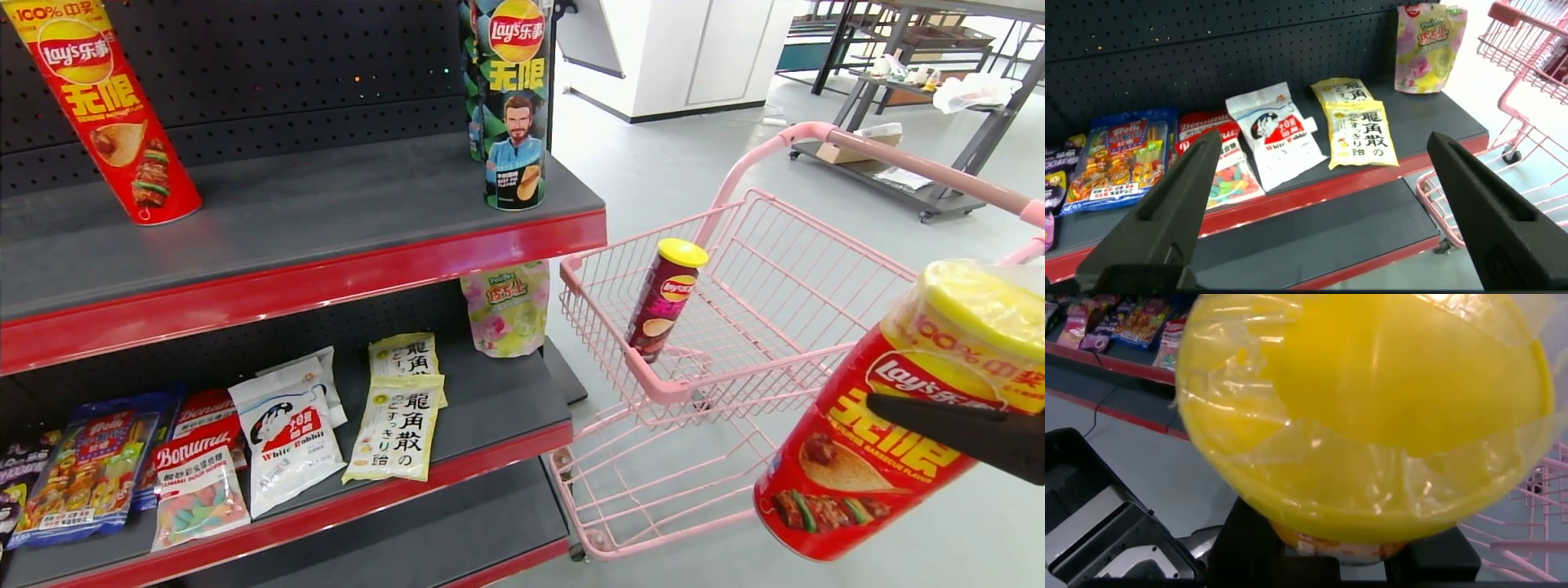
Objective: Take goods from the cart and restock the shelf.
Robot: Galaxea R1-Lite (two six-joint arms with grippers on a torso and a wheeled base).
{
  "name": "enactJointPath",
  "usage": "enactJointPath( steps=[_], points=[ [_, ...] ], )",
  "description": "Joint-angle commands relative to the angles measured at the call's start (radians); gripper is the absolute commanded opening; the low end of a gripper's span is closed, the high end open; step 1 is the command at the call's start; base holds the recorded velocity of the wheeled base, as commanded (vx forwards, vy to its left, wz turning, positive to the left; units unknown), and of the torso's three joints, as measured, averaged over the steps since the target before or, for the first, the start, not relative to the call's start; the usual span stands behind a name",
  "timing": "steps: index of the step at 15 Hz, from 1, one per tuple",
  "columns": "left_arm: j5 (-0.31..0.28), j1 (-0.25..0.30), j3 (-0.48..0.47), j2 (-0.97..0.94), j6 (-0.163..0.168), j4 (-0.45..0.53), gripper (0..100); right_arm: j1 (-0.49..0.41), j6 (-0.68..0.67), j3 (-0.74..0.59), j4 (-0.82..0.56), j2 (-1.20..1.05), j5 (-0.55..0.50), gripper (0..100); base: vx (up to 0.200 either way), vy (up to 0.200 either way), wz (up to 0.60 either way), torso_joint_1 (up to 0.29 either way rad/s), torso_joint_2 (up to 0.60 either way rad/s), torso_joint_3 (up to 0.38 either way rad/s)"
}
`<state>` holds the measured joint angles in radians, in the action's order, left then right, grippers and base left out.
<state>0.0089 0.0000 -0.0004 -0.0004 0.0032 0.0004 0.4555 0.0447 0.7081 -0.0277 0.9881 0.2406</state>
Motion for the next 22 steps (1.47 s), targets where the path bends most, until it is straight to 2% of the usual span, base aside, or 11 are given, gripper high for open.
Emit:
enactJointPath(
  steps=[1,6,15,22],
  points=[
    [0.000,0.000,0.000,0.000,0.000,0.001,100,0.000,0.006,-0.007,-0.003,-0.012,0.000,0,0.000,0.000,0.00,0.027,-0.04,-0.051],
    [0.000,0.000,0.000,0.000,0.000,0.000,100,0.000,0.014,-0.041,-0.005,-0.042,0.000,0,0.000,0.000,0.00,0.121,-0.42,-0.289],
    [0.000,0.000,0.000,0.000,0.000,0.000,100,0.002,0.024,-0.039,-0.003,-0.032,0.002,0,0.000,0.000,0.00,0.207,-0.57,-0.362],
    [0.000,0.000,0.000,0.000,0.000,0.000,100,0.002,0.024,-0.039,0.000,-0.002,0.000,0,0.000,0.000,0.00,0.130,-0.32,-0.192]
  ],
)
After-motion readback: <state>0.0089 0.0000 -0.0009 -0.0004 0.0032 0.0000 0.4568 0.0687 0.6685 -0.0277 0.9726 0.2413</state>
